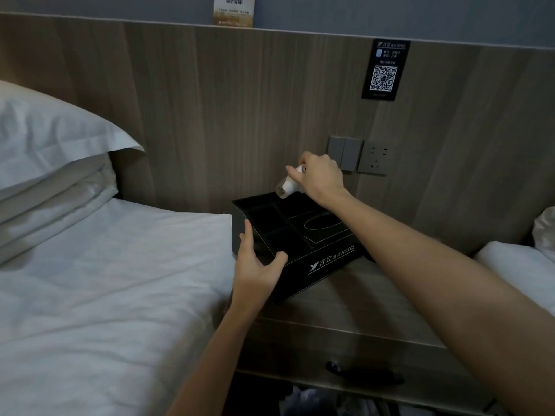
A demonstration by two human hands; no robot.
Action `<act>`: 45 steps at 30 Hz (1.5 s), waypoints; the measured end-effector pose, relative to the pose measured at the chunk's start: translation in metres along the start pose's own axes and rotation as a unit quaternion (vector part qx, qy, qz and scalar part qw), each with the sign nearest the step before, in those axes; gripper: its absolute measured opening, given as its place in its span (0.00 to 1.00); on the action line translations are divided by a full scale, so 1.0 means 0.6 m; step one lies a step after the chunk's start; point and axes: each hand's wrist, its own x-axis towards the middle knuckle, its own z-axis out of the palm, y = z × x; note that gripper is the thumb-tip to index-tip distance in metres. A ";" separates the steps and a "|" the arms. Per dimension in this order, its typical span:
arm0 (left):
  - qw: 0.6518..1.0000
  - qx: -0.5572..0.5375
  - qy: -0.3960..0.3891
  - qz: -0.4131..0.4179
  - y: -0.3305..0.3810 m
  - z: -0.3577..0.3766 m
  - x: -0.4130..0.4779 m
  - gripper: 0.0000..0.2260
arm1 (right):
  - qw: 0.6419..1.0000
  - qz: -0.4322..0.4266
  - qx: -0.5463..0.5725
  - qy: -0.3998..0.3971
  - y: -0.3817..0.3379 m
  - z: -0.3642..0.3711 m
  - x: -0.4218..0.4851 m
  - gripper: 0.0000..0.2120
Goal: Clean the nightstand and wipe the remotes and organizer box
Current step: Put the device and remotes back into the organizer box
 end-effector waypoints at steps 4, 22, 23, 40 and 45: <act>1.000 -0.003 -0.001 0.003 -0.001 0.000 -0.004 0.42 | 0.998 -0.028 -0.059 0.014 -0.016 -0.002 0.008 0.22; 1.000 0.001 0.012 -0.007 -0.003 0.000 -0.005 0.44 | 0.993 -0.006 -0.110 -0.046 -0.034 0.025 0.036 0.31; 1.000 0.001 0.011 -0.008 -0.004 0.000 -0.004 0.44 | 0.992 -0.001 -0.118 -0.053 -0.034 0.034 0.032 0.33; 0.999 0.017 0.029 0.006 0.002 -0.001 -0.010 0.42 | 0.996 -0.034 0.076 -0.042 0.013 0.000 -0.072 0.20; 0.999 0.021 0.031 0.007 0.008 0.002 -0.010 0.39 | 0.997 -0.017 0.074 -0.024 0.090 -0.063 -0.148 0.21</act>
